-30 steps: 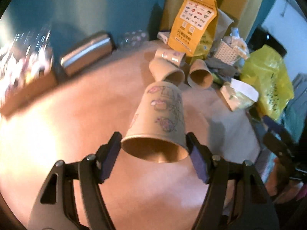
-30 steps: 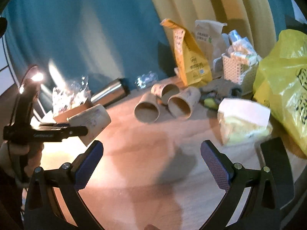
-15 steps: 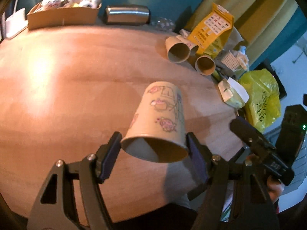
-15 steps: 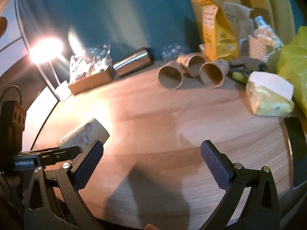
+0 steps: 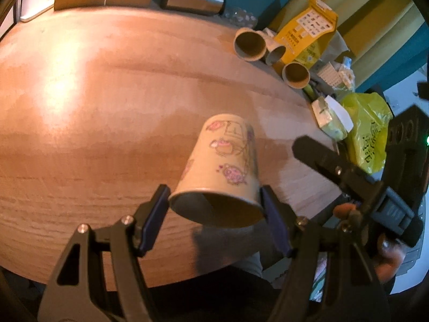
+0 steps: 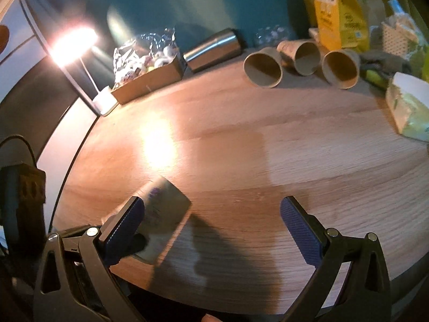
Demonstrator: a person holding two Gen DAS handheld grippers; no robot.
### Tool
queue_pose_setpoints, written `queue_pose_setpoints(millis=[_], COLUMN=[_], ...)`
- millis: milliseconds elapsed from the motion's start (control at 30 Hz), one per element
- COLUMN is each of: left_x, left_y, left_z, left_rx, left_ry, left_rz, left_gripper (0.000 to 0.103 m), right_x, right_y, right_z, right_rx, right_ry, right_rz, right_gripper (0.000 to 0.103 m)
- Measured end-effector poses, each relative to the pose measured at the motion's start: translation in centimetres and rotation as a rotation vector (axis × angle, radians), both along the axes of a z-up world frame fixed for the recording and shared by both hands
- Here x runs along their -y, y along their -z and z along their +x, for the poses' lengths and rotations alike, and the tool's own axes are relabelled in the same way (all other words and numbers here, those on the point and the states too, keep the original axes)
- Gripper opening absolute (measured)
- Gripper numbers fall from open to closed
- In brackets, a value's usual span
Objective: Flip cup upside down
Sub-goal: 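Lift the cup with the left tool, rim pointing down, then grasp the cup body with the right tool while the left tool releases the rim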
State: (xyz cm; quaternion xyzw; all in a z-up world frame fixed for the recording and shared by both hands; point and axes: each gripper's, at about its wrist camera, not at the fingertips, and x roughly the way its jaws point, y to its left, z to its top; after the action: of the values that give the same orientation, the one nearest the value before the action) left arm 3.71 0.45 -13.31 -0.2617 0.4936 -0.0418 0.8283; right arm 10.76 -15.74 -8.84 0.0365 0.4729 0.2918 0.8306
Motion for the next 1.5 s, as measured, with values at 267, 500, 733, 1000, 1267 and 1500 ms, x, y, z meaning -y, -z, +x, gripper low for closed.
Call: queue_pose_setpoints(millis=[267, 500, 733, 1000, 1267, 1500], left_x=[0.0, 0.2, 0.3, 0.1, 0.1, -0.1], left_y=[0.8, 0.9, 1.1, 1.1, 0.9, 0.1], left_z=[-0.3, -0.3, -0.4, -0.6, -0.8, -1.3], left_rx=[-0.011, -0.003, 0.012, 0.029, 0.031, 0.058], left_ry=[0.027, 0.062, 0.090, 0.107, 0.112, 0.108], left_rz=[-0.008, -0.008, -0.015, -0.013, 0.007, 0.034], left_gripper=[0.072, 0.072, 0.072, 0.072, 0.073, 0.079], right_x=[-2.3, -4.0, -4.8, -5.4, -5.7, -5.9], right_y=[1.4, 2.2, 3.3, 4.3, 4.1, 3.1], right_z=[0.6, 0.8, 1.1, 1.5, 1.3, 1.0], right_rx=[-0.076, -0.135, -0.219, -0.313, -0.287, -0.193], right_ry=[-0.024, -0.044, -0.052, -0.046, -0.043, -0.037], right_rz=[-0.015, -0.020, 0.001, 0.046, 0.052, 0.021], right_gripper=[0.098, 0.094, 0.084, 0.077, 0.071, 0.067])
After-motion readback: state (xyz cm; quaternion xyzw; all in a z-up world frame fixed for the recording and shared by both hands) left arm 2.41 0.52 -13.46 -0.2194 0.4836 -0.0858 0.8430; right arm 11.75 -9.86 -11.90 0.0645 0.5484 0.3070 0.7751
